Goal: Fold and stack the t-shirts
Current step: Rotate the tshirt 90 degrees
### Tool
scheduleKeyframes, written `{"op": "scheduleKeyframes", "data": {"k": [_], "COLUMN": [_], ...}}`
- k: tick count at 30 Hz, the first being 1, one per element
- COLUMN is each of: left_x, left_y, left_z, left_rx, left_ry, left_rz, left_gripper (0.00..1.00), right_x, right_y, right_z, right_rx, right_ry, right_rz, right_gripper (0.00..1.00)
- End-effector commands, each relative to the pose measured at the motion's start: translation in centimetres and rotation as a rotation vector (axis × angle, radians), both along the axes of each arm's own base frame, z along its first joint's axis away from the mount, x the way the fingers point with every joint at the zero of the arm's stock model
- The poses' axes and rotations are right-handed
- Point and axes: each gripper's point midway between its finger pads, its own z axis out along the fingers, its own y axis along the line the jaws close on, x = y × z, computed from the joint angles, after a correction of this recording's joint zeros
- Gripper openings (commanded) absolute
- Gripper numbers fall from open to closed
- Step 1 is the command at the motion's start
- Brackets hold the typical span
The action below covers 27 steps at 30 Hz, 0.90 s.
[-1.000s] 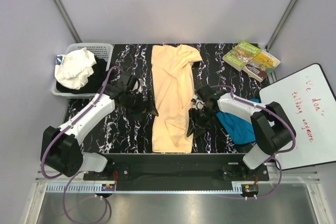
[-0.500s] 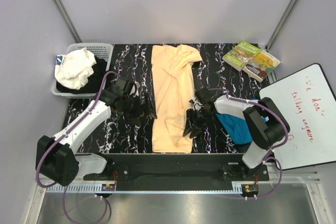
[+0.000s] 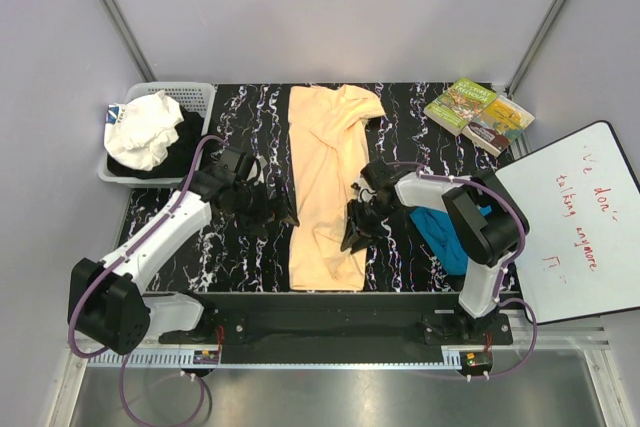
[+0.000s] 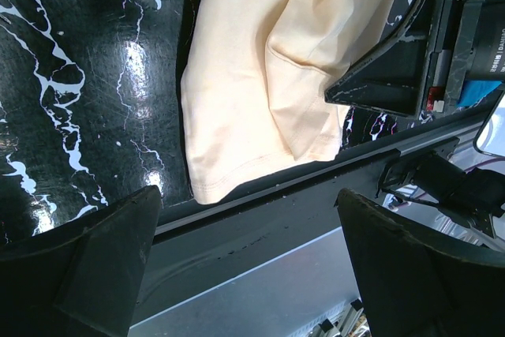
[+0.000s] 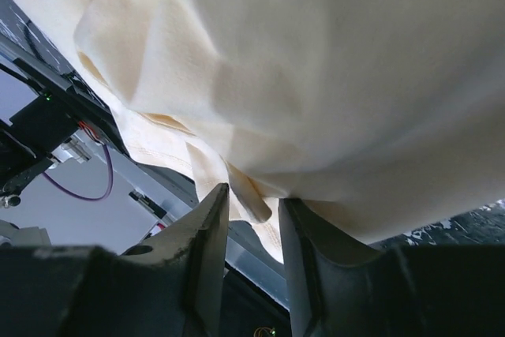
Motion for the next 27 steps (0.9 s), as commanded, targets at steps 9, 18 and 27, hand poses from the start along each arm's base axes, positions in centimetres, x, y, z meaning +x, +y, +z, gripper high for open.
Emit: {"op": "scheduleKeyframes", "data": {"k": [9,18,27], "left_x": [0.2,0.5,0.4], "left_y": [0.0,-0.1,0.0], "left_z": [-0.5,-0.3,-0.6], "left_rx": [0.004,0.006,0.014], "left_ry": [0.004,-0.002,-0.002], "left_rz": [-0.008,-0.017,-0.025], "left_gripper": [0.99,0.99,0.99], "right_x": [0.2,-1.1,-0.1], "right_y": [1.6,-0.4,0.5], "right_z": [2.2,3.0,3.3], "right_rx": [0.062,-0.044,-0.017], "right_ry": [-0.011,0.026,0.006], "right_rz": [0.043,0.057,0.065], "right_gripper": [0.17,0.45,0.36]}}
